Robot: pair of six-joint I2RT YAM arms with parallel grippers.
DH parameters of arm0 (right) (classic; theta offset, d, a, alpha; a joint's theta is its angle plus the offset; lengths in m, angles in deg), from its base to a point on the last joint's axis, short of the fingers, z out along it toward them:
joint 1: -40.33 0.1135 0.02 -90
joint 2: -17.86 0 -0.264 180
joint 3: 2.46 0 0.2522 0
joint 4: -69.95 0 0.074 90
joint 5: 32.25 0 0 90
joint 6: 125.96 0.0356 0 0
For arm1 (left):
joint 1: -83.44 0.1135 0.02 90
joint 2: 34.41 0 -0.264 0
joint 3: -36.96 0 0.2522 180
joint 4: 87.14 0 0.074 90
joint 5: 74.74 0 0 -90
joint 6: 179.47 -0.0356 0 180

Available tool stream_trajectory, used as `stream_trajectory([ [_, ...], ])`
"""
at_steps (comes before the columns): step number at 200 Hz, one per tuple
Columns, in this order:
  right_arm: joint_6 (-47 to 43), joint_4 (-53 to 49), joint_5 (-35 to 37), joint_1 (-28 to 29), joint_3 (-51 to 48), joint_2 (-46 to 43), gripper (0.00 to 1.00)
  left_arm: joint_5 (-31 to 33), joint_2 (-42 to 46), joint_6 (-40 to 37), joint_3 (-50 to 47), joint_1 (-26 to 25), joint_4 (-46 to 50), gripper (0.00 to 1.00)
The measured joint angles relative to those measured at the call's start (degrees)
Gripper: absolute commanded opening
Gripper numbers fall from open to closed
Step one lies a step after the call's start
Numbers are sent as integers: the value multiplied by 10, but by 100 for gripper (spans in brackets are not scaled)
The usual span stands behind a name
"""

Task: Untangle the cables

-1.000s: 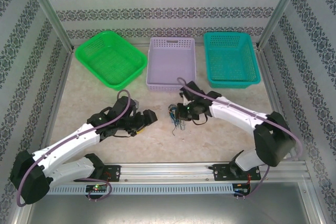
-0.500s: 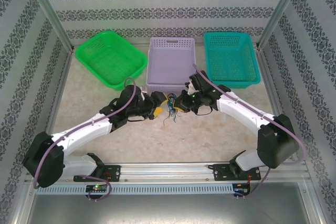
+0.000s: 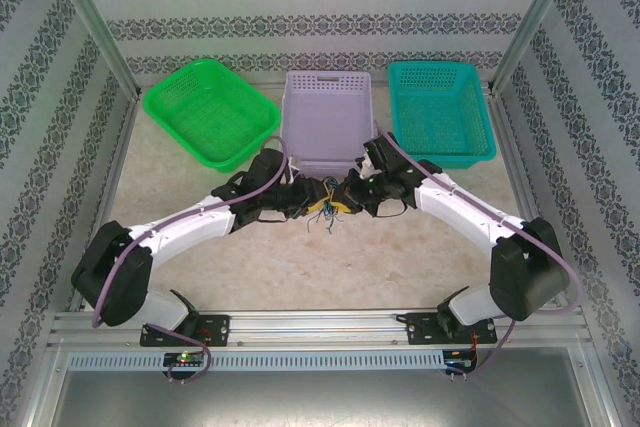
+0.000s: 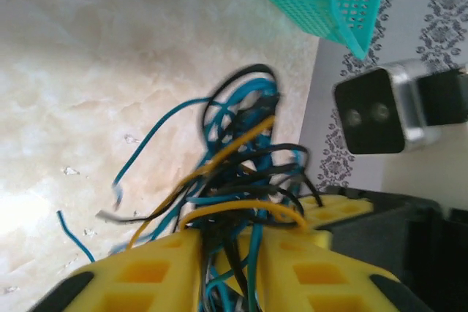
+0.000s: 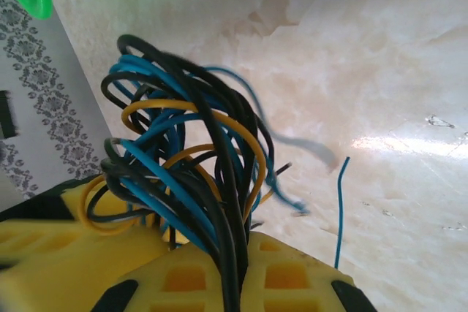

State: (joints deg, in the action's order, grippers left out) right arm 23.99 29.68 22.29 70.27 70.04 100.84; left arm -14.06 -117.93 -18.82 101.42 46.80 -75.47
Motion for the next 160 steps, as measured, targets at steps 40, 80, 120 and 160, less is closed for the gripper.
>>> stream_trajectory([
  [40,2,-3,-10,-14,0,-7,2,0,-7,-43,18,0,24,0],
  [80,-44,-50,-17,-45,15,-24,9,37,-8,-150,108,-4,170,0],
  [120,-143,-124,5,-49,60,-27,5,68,-8,-263,175,-7,288,0],
  [160,-212,-165,33,-45,84,-27,14,102,-18,-334,213,-14,356,0],
])
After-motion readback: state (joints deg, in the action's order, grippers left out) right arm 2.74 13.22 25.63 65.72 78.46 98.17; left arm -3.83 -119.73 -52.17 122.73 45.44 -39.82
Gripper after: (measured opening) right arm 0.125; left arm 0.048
